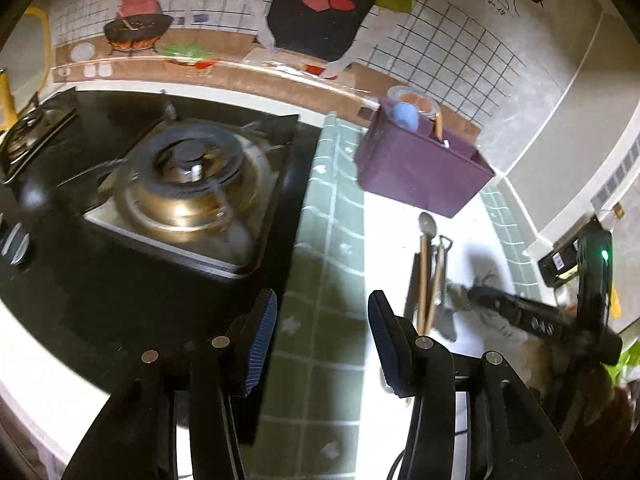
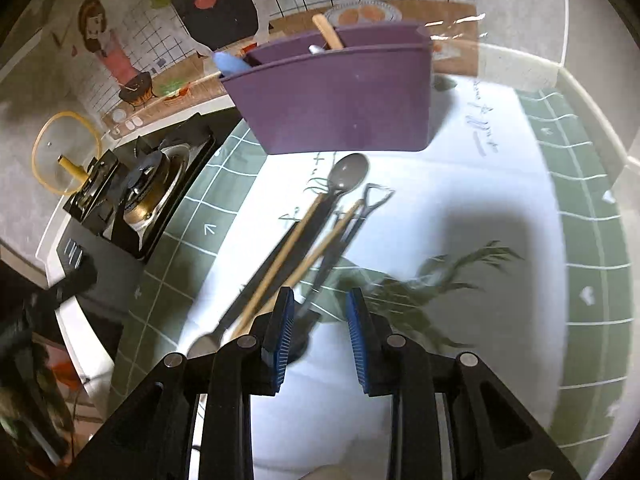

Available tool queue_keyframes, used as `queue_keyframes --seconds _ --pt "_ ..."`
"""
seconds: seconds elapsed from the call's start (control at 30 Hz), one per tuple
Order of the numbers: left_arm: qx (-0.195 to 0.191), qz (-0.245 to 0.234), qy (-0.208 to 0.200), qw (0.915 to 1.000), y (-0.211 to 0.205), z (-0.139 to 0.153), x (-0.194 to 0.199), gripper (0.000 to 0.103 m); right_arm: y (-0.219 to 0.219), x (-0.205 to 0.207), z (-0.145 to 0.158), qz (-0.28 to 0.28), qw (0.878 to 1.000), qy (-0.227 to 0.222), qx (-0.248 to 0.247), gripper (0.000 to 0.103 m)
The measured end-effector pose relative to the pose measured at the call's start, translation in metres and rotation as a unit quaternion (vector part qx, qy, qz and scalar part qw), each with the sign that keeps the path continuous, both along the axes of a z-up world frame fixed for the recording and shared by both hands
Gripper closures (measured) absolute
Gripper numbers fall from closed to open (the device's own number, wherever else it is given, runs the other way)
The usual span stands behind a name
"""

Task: Organize utensils
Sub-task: 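Lower both spoons into the purple caddy and open both grippers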

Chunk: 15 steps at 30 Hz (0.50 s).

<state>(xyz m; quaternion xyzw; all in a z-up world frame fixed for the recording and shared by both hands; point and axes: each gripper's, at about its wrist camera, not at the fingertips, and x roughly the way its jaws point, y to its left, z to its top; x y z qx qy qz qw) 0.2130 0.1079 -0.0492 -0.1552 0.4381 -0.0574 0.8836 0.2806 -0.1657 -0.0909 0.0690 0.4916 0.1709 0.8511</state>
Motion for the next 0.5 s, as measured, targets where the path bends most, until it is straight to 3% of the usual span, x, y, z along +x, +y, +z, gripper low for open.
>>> queue_keyframes --seconds 0.3,0.4,0.5 --pt "-0.02 0.02 0.021 0.9994 0.017 -0.011 -0.018 0.054 0.045 0.022 -0.019 -0.005 0.999 0.027 -0.021 0.08" --pt "-0.026 0.024 0.027 0.999 0.016 -0.015 -0.014 0.054 0.048 0.021 -0.022 0.005 0.999 0.02 -0.042 0.095" --pt "-0.024 0.009 0.03 0.9992 0.006 -0.016 -0.005 0.054 0.039 0.016 -0.02 0.019 0.998 0.012 -0.055 0.097"
